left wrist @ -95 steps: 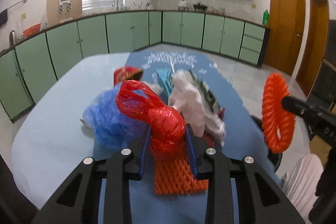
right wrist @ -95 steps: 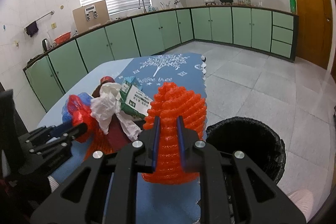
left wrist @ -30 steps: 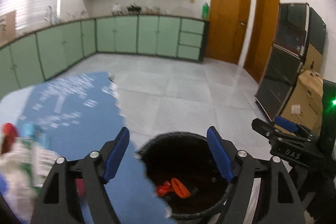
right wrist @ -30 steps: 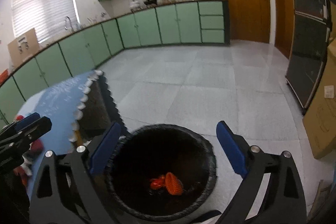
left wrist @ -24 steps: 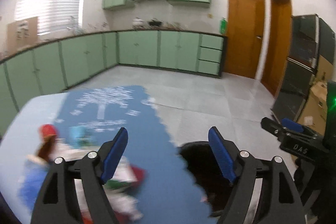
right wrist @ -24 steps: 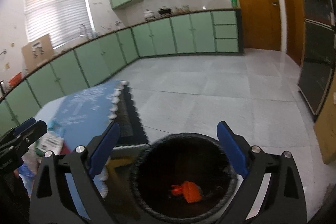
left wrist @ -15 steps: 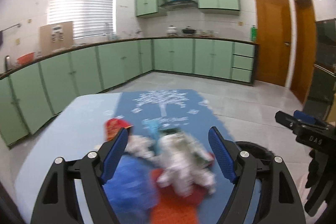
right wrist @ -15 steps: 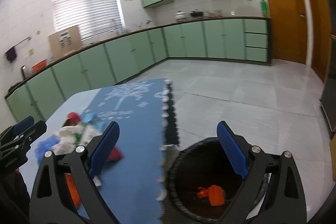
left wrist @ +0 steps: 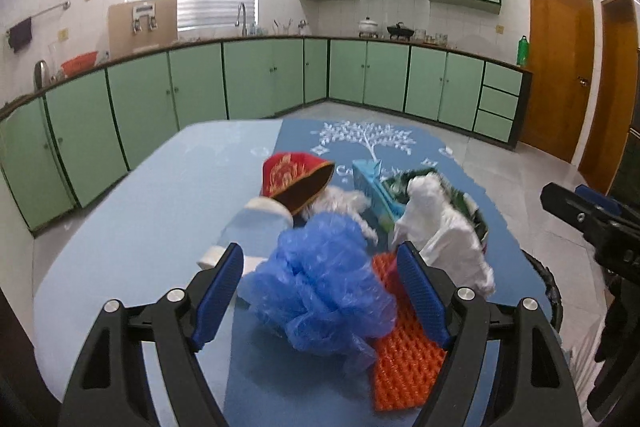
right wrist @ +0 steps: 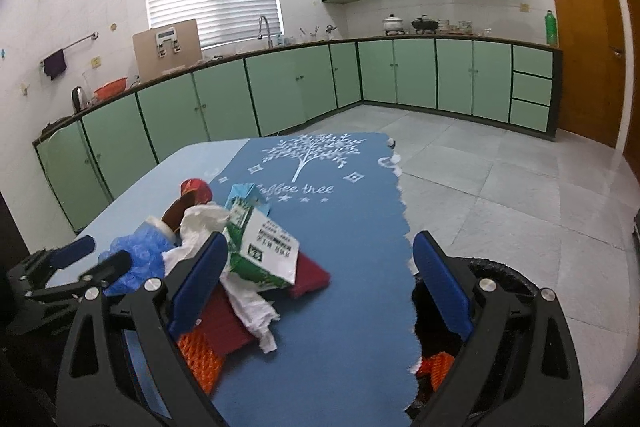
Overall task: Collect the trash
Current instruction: 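Return both tools to the table and grasp the blue bath puff with the left tool, then grasp the white tissue with the right tool while the left tool holds the blue puff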
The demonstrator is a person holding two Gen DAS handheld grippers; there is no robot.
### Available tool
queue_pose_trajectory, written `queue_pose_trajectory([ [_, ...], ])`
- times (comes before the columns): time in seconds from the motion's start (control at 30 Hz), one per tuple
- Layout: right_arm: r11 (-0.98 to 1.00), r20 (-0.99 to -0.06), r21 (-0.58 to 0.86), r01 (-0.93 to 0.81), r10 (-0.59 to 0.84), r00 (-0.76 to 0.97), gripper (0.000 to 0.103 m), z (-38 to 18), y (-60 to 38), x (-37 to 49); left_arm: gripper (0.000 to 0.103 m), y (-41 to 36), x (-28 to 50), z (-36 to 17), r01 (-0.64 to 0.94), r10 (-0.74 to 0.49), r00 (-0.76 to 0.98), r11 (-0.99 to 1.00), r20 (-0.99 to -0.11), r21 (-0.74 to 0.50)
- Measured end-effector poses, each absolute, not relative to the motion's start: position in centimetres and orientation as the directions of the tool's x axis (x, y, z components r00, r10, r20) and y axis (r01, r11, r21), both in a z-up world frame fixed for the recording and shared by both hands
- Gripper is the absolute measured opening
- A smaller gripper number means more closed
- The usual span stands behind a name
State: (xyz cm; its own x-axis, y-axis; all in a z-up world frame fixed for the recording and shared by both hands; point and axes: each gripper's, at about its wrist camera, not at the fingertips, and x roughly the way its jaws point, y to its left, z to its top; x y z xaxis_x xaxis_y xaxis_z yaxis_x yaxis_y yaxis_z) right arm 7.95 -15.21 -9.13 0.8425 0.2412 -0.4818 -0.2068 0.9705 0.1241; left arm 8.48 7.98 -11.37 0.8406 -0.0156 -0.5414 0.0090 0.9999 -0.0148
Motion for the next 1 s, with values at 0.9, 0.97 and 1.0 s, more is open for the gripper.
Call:
queue_pose_trajectory([
  [0.9, 0.894, -0.480, 0.125, -0.430, 0.434, 0.763, 0.051, -8.1, -8.2, 7.0, 0.027, 10.1, 6.9, -9.2, -0.056, 0.029, 0.888, 0.997, -0.458, -0.045],
  [0.97, 0.891, -0.482, 0.118, -0.438, 0.437, 0.759, 0.047, -8.3, -7.6, 7.0, 0.027, 10.4, 6.7, -9.2, -0.072, 0.051, 0.889, 0.997, -0.455, -0.029],
  [1.0, 0.889, -0.490, 0.113, -0.443, 0.438, 0.754, 0.045, -8.5, -7.2, 7.1, 0.027, 10.5, 6.7, -9.3, -0.075, 0.054, 0.888, 0.997, -0.457, -0.028],
])
